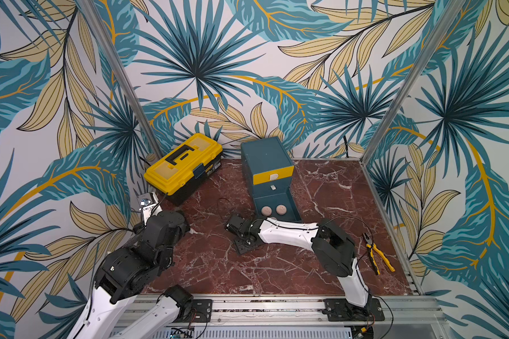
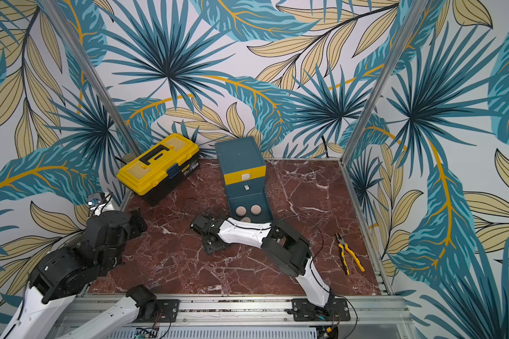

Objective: Put the bluetooth earphones in the drawer according to color
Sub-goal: Pick up the Bluetooth earphone from the center of the board, then place the bluetooth earphone in the drawer.

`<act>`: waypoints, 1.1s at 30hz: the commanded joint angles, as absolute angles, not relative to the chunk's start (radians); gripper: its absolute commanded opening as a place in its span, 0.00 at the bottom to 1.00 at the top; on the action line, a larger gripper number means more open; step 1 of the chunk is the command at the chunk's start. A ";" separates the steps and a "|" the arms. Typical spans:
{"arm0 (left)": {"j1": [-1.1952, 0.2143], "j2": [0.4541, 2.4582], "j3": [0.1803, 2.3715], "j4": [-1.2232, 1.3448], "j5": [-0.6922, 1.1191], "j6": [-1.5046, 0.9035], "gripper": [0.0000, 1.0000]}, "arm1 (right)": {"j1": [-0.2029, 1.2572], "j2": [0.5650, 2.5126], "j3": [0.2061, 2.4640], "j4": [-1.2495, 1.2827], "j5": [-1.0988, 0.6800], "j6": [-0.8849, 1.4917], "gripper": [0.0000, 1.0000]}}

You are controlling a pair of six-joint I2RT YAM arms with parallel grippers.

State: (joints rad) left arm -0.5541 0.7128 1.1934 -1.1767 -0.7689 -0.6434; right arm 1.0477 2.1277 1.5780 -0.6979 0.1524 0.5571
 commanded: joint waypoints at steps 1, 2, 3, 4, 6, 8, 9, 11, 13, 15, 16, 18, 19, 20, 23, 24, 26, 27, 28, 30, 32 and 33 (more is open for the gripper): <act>-0.546 0.716 1.168 -1.159 -0.763 -0.635 0.87 | 1.047 2.167 1.588 -0.750 0.177 0.567 0.72; -0.546 0.717 1.167 -1.158 -0.761 -0.635 0.87 | 1.048 2.170 1.589 -0.750 0.178 0.566 0.72; -0.545 0.718 1.166 -1.157 -0.759 -0.635 0.87 | 1.046 2.172 1.590 -0.751 0.176 0.567 0.71; -0.545 0.717 1.165 -1.156 -0.759 -0.634 0.87 | 1.047 2.176 1.593 -0.753 0.175 0.567 0.70; -0.545 0.718 1.164 -1.154 -0.756 -0.634 0.87 | 1.047 2.185 1.601 -0.755 0.174 0.568 0.69; -0.545 0.717 1.166 -1.152 -0.753 -0.632 0.87 | 1.046 2.189 1.608 -0.755 0.171 0.564 0.67; -0.545 0.718 1.165 -1.153 -0.753 -0.632 0.87 | 1.047 2.191 1.612 -0.755 0.170 0.564 0.66; -0.543 0.718 1.166 -1.152 -0.755 -0.631 0.87 | 1.047 2.192 1.618 -0.754 0.170 0.561 0.66; -0.543 0.716 1.164 -1.153 -0.755 -0.631 0.87 | 1.047 2.192 1.625 -0.755 0.169 0.559 0.66; -0.544 0.715 1.164 -1.153 -0.754 -0.631 0.87 | 1.046 2.192 1.628 -0.756 0.171 0.558 0.63; -0.543 0.716 1.164 -1.153 -0.753 -0.631 0.87 | 1.046 2.190 1.629 -0.758 0.174 0.557 0.62; -0.543 0.718 1.162 -1.152 -0.753 -0.629 0.87 | 1.047 2.178 1.625 -0.760 0.184 0.558 0.59; -0.542 0.716 1.161 -1.152 -0.753 -0.628 0.87 | 1.046 2.168 1.619 -0.761 0.189 0.557 0.57; -0.542 0.718 1.161 -1.149 -0.752 -0.628 0.87 | 1.047 2.158 1.613 -0.760 0.192 0.555 0.56; -0.542 0.717 1.159 -1.147 -0.748 -0.627 0.87 | 1.048 2.104 1.584 -0.742 0.204 0.545 0.49; -0.542 0.718 1.157 -1.147 -0.747 -0.627 0.87 | 1.048 2.076 1.569 -0.733 0.208 0.542 0.47; -0.542 0.716 1.155 -1.145 -0.746 -0.628 0.87 | 1.049 2.016 1.536 -0.713 0.215 0.531 0.45; -0.543 0.717 1.155 -1.144 -0.744 -0.627 0.87 | 1.048 1.978 1.520 -0.710 0.221 0.528 0.44; -0.541 0.718 1.154 -1.143 -0.743 -0.626 0.87 | 1.049 1.937 1.506 -0.709 0.225 0.522 0.43; -0.540 0.722 1.154 -1.138 -0.738 -0.621 0.87 | 1.048 1.859 1.472 -0.711 0.251 0.516 0.43; -0.540 0.728 1.155 -1.130 -0.732 -0.618 0.87 | 1.045 1.777 1.437 -0.721 0.289 0.511 0.42; -0.540 0.733 1.155 -1.125 -0.728 -0.615 0.87 | 1.041 1.736 1.420 -0.729 0.309 0.509 0.43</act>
